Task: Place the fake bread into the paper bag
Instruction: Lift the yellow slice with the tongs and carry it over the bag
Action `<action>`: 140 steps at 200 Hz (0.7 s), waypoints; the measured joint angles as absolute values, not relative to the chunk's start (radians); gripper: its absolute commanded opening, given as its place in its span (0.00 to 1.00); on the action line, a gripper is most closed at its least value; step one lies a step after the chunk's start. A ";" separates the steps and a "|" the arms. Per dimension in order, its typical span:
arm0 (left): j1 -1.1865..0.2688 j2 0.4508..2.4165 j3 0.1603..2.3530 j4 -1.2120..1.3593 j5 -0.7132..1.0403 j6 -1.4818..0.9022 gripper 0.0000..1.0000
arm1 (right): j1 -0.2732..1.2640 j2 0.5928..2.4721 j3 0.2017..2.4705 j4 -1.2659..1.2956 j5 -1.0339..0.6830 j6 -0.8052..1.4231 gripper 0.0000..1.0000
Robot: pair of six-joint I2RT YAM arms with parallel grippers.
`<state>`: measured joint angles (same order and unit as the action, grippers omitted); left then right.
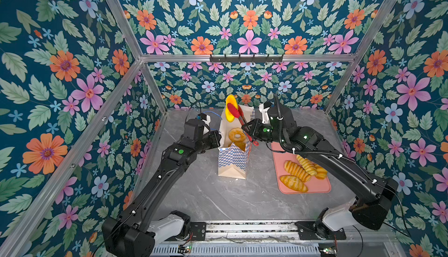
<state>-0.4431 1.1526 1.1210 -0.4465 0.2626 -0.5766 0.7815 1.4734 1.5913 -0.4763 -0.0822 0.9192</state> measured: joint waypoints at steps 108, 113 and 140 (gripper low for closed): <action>-0.443 1.150 1.130 -0.462 0.260 -0.576 0.04 | 0.742 1.430 1.530 -0.580 -0.046 0.860 0.34; -0.443 1.150 1.130 -0.463 0.260 -0.576 0.04 | 0.740 1.430 1.528 -0.583 -0.046 0.860 0.35; -0.443 1.147 1.130 -0.466 0.260 -0.576 0.04 | 0.736 1.424 1.527 -0.603 -0.042 0.845 0.40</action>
<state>-0.4431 1.1473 1.1301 -0.4656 0.2600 -0.5762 0.7364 1.4239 1.5269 -0.6025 -0.0422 0.8448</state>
